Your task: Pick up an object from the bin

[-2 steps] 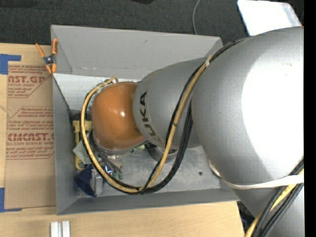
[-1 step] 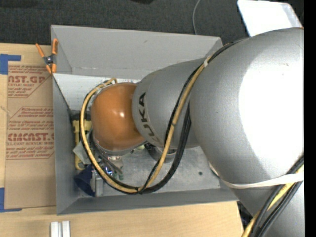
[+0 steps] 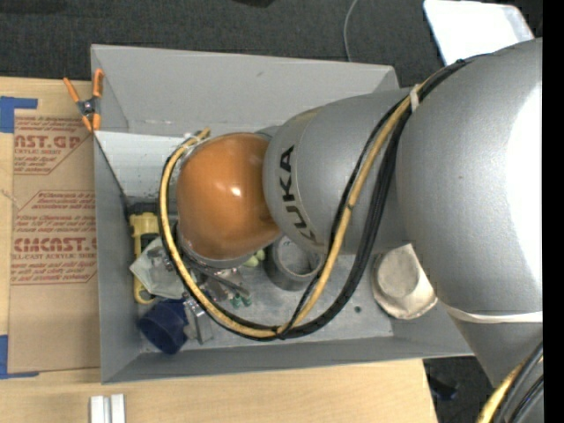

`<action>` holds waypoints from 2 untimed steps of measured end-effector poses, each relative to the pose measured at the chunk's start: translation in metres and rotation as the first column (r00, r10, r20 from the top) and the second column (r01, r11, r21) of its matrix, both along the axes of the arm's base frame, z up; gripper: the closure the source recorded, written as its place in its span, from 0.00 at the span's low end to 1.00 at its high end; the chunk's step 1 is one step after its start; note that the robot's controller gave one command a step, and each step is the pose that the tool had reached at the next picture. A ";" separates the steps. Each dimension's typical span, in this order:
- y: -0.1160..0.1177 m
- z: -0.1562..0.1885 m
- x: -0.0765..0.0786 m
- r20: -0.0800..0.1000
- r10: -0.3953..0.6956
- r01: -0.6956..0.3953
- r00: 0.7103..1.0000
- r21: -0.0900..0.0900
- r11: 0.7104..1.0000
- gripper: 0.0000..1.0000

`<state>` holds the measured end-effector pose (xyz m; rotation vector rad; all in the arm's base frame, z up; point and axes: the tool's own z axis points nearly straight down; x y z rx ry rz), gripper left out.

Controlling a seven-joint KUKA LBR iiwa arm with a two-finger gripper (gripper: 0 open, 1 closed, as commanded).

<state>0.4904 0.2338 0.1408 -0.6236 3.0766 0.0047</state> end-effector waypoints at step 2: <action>0.001 -0.040 0.003 -0.001 -0.094 0.094 0.996 0.002 0.996 0.00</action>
Offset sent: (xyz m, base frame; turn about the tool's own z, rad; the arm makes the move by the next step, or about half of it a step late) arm 0.0032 0.0069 -0.0708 0.0581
